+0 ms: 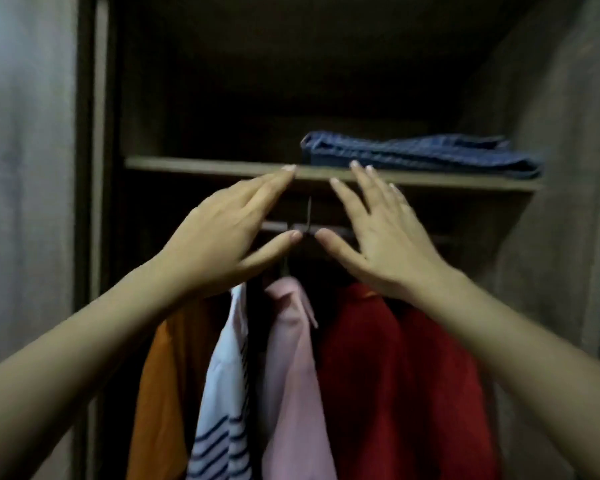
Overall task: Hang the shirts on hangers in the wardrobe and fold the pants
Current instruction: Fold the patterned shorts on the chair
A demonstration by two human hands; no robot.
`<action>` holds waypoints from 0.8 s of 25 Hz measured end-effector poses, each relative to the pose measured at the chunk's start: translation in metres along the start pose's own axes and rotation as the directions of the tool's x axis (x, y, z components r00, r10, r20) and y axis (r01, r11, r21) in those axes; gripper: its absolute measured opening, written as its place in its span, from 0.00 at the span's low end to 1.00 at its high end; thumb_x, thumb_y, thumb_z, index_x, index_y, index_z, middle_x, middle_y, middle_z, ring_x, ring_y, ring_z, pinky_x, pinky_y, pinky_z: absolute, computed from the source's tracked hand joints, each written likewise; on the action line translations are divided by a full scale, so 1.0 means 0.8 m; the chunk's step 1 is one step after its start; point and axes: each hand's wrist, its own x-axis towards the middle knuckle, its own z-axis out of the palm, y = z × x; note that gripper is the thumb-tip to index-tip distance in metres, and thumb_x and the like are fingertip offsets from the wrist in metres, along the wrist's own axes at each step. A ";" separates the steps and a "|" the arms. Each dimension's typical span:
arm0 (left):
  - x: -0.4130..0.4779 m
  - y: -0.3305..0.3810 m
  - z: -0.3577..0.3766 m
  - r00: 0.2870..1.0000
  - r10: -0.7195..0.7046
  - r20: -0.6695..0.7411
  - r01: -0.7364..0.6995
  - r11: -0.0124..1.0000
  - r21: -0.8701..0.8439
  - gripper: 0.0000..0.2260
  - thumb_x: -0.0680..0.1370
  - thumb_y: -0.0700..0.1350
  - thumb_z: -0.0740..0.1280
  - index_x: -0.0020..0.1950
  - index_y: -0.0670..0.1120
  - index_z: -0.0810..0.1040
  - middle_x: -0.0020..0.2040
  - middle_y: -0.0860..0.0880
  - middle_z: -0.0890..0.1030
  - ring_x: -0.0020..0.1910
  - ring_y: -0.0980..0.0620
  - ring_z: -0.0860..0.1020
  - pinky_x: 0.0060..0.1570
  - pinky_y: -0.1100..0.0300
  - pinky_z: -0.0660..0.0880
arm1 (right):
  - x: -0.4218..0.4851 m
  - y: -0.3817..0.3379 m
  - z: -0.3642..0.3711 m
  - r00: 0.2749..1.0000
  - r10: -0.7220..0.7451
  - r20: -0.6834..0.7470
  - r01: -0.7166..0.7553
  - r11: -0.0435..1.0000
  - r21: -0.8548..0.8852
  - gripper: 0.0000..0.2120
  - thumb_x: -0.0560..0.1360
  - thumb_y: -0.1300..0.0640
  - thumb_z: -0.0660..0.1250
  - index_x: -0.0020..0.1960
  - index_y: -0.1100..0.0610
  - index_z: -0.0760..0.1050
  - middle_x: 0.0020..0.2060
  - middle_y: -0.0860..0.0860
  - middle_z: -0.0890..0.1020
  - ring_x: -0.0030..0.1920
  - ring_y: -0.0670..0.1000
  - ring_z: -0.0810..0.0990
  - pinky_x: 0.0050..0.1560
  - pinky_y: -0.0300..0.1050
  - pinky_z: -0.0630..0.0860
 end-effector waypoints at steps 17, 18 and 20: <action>-0.791 0.150 -0.120 0.010 -0.748 0.663 0.759 0.437 0.482 0.32 0.76 0.61 0.52 0.75 0.43 0.61 0.71 0.42 0.70 0.65 0.42 0.72 0.62 0.53 0.70 | -0.435 -0.532 0.305 0.407 -0.752 0.519 0.178 0.623 0.762 0.43 0.73 0.30 0.37 0.69 0.59 0.69 0.69 0.61 0.70 0.69 0.60 0.69 0.66 0.58 0.66; -0.824 0.172 -0.129 -0.074 -0.728 0.681 0.760 0.401 0.512 0.31 0.77 0.59 0.54 0.75 0.44 0.60 0.72 0.44 0.68 0.67 0.43 0.71 0.63 0.53 0.70 | -0.469 -0.554 0.314 0.317 -0.773 0.550 0.148 0.613 0.776 0.43 0.74 0.31 0.38 0.65 0.60 0.74 0.65 0.61 0.75 0.65 0.61 0.74 0.61 0.60 0.72; -0.877 0.208 -0.140 -0.180 -0.684 0.707 0.749 0.371 0.549 0.28 0.77 0.55 0.57 0.75 0.46 0.61 0.72 0.45 0.68 0.67 0.44 0.71 0.62 0.53 0.70 | -0.531 -0.585 0.330 0.247 -0.803 0.543 0.173 0.588 0.790 0.44 0.74 0.30 0.37 0.62 0.60 0.76 0.62 0.61 0.77 0.63 0.61 0.76 0.59 0.60 0.74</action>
